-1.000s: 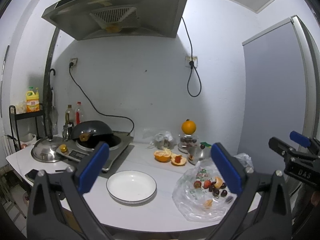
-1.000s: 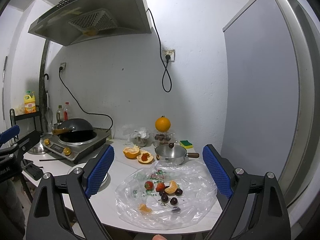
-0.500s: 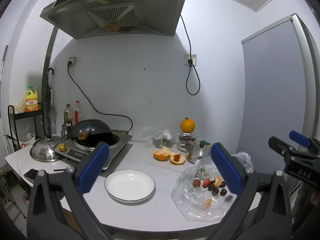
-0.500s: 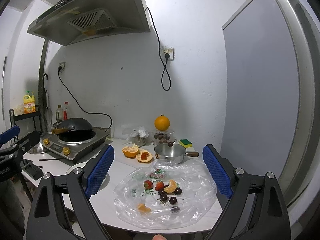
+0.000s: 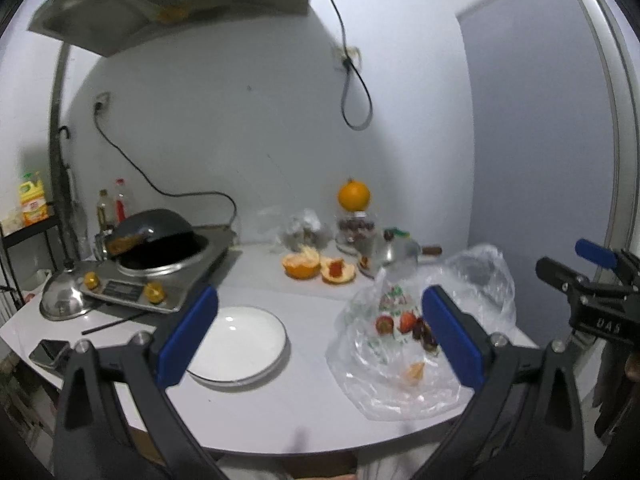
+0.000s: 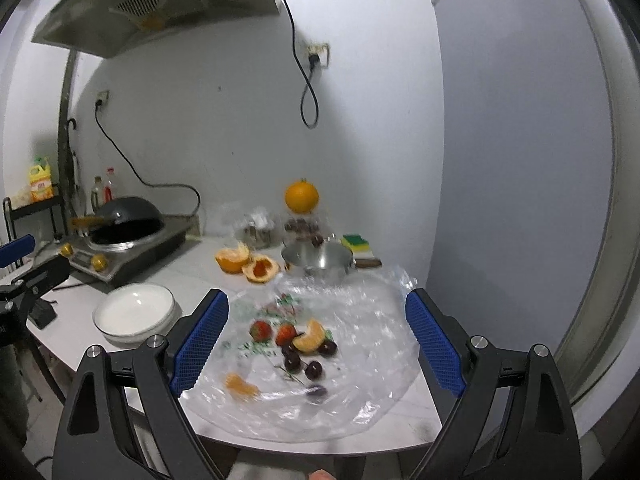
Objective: Organize fruits
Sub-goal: 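Move the open right gripper down around an orange segment on the bag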
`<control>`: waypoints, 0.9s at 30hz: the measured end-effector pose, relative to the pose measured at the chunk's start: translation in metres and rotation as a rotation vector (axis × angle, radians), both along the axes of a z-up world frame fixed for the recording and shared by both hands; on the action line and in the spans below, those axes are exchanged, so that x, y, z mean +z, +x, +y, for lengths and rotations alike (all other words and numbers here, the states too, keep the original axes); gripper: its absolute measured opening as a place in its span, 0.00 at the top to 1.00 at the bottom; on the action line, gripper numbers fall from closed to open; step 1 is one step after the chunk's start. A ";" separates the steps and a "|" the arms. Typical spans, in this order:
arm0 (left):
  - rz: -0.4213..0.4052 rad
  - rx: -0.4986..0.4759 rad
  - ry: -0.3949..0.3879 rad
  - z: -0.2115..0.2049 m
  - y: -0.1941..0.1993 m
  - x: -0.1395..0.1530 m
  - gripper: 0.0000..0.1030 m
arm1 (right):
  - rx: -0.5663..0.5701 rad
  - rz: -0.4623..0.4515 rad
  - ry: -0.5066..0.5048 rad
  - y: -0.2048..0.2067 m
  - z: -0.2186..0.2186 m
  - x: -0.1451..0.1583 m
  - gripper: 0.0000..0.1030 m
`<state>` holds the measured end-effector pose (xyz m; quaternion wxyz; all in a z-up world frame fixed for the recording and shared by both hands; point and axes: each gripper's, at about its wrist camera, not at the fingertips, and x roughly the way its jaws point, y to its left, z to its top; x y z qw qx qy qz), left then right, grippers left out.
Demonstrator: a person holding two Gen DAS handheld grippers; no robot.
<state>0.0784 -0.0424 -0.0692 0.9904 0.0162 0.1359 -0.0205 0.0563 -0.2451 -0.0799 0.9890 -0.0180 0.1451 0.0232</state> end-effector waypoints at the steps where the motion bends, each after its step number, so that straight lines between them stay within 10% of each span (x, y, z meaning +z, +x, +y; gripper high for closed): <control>1: 0.014 -0.008 0.011 -0.005 0.006 -0.005 0.00 | 0.005 0.010 -0.001 0.004 -0.002 -0.006 0.10; 18: 0.220 -0.008 0.027 -0.012 0.076 -0.078 0.00 | 0.259 0.243 -0.042 0.079 0.037 -0.101 0.11; 27: 0.278 -0.014 -0.011 -0.007 0.092 -0.104 0.00 | 0.318 0.323 -0.056 0.096 0.047 -0.124 0.38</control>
